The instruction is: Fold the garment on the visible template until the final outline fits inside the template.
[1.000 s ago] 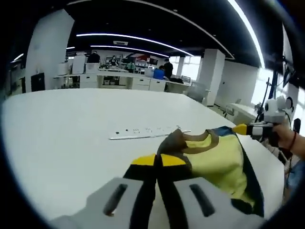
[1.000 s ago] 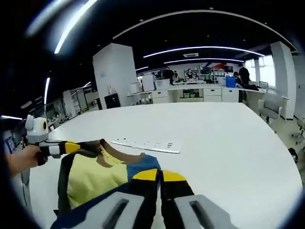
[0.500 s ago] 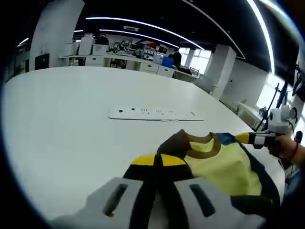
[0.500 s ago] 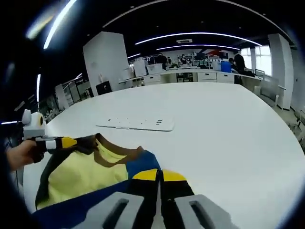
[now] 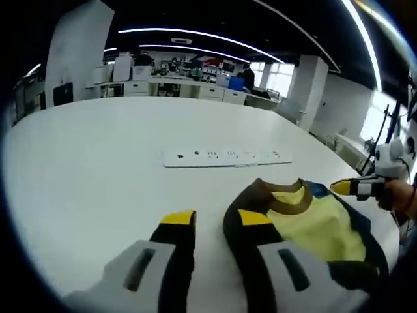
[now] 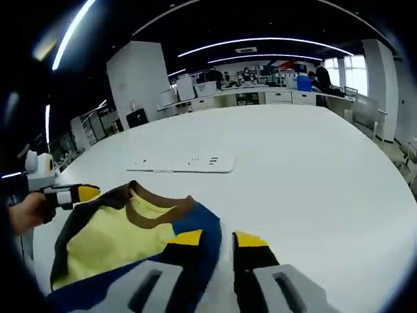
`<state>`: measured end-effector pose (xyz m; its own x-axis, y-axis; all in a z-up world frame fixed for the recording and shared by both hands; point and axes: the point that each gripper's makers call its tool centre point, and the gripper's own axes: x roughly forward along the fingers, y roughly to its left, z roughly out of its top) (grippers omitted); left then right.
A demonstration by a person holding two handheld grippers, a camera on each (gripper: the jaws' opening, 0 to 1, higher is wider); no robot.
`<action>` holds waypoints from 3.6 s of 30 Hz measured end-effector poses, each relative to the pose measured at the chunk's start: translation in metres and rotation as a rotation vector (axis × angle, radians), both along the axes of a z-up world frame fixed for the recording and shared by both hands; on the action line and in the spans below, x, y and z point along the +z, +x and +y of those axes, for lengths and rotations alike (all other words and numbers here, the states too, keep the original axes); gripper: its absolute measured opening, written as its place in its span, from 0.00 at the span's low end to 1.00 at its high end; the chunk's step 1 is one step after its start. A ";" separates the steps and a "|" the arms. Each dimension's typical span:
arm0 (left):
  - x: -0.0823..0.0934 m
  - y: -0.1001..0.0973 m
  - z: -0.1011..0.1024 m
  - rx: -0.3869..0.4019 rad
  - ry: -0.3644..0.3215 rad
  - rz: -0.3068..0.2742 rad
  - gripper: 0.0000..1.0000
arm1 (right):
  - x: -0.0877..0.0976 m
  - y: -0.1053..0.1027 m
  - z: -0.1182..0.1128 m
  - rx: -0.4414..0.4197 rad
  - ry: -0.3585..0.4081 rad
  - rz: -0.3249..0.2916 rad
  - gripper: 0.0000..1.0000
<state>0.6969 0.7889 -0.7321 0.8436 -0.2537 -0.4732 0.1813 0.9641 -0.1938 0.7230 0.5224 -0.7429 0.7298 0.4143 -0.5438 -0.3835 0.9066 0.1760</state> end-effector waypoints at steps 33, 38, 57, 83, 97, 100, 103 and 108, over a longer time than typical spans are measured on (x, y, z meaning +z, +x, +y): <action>0.054 -0.127 -0.036 -0.277 0.026 -0.076 0.76 | 0.074 -0.149 0.046 0.476 0.058 0.044 0.82; 0.050 -0.147 -0.042 -0.301 0.027 -0.061 0.74 | 0.073 -0.173 0.050 0.525 0.043 0.049 0.80; 0.018 -0.201 -0.051 -0.264 0.040 -0.016 0.49 | 0.049 -0.239 0.067 0.639 -0.005 0.015 0.59; -0.033 -0.228 -0.068 -0.208 0.049 0.104 0.20 | 0.011 -0.246 0.084 0.618 -0.228 -0.121 0.10; -0.040 -0.224 -0.068 -0.222 0.078 0.109 0.00 | 0.019 -0.243 0.078 0.557 -0.153 -0.106 0.00; -0.040 -0.226 -0.068 -0.215 0.057 0.123 0.00 | 0.027 -0.242 0.075 0.547 -0.145 -0.116 0.00; -0.032 -0.231 -0.066 -0.219 0.058 0.110 0.00 | 0.037 -0.240 0.071 0.537 -0.140 -0.136 0.00; -0.013 -0.233 -0.055 -0.219 0.057 0.084 0.00 | 0.056 -0.233 0.061 0.509 -0.117 -0.168 0.00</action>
<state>0.4636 0.7337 -0.7453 0.7285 -0.3970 -0.5583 0.3726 0.9135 -0.1634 0.4899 0.5837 -0.6868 0.5340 0.6812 -0.5008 -0.7928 0.6092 -0.0167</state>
